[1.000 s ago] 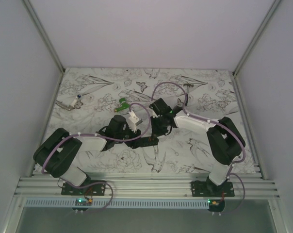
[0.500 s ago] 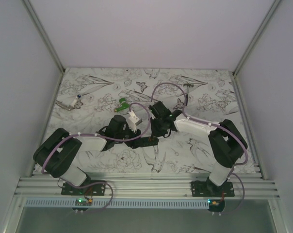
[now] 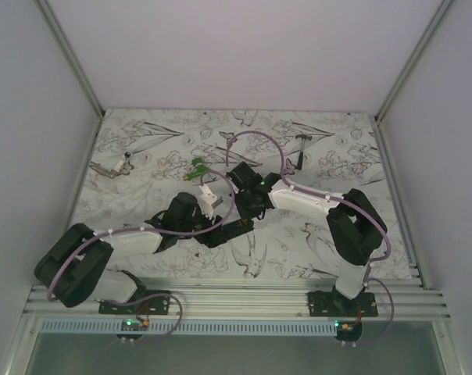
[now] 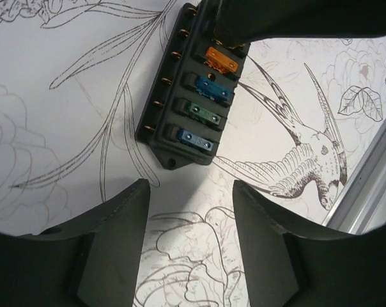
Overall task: Snap on the fuse box
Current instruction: Install the fuse at the fuse box base.
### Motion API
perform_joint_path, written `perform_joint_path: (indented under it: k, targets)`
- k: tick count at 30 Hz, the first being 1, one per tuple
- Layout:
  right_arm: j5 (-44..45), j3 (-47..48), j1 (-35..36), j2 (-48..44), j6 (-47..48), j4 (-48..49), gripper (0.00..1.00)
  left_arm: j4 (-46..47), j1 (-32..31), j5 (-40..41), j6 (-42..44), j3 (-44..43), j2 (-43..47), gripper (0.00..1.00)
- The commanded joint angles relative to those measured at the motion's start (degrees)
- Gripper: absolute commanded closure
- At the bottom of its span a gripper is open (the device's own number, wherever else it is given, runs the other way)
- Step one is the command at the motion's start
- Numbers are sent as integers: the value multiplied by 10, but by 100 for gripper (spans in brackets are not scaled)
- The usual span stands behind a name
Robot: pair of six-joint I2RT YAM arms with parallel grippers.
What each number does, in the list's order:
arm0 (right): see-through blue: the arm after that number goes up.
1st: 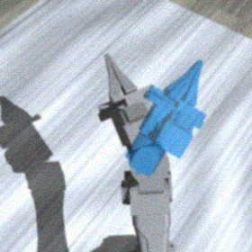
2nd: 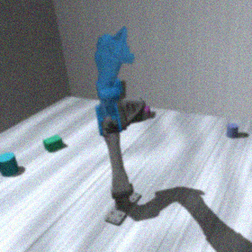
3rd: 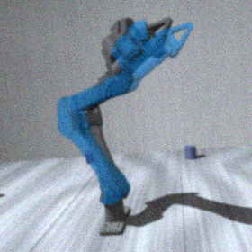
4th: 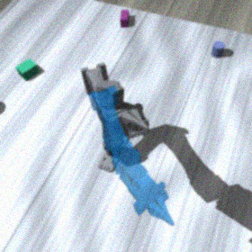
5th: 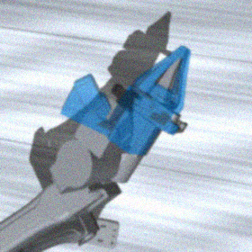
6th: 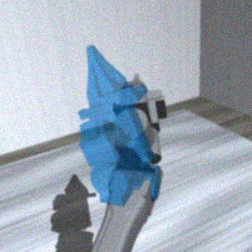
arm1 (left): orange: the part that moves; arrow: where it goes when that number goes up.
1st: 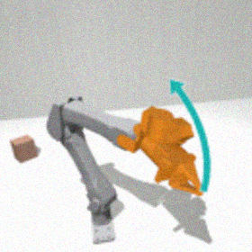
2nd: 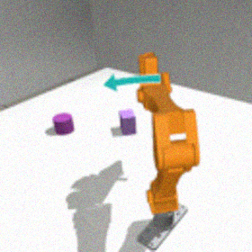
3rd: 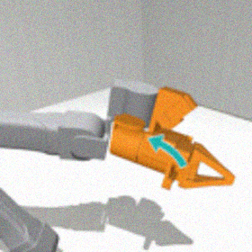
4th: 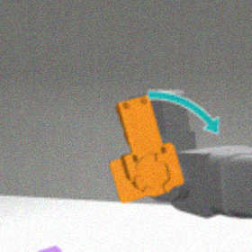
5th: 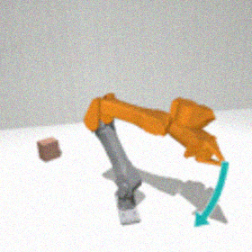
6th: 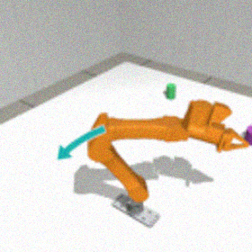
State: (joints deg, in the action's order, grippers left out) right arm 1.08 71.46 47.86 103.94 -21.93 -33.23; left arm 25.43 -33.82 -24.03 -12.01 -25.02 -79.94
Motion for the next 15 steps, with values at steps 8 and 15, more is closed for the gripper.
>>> perform_joint_path:
  k: [8,15]
  targets:
    - [-7,34,15,-16,40,-22,71,-95,-4,55,-65,21,144,28]
    - [12,51,16,-37,45,-38,66,-169,1,126,-221,-11,129,22]
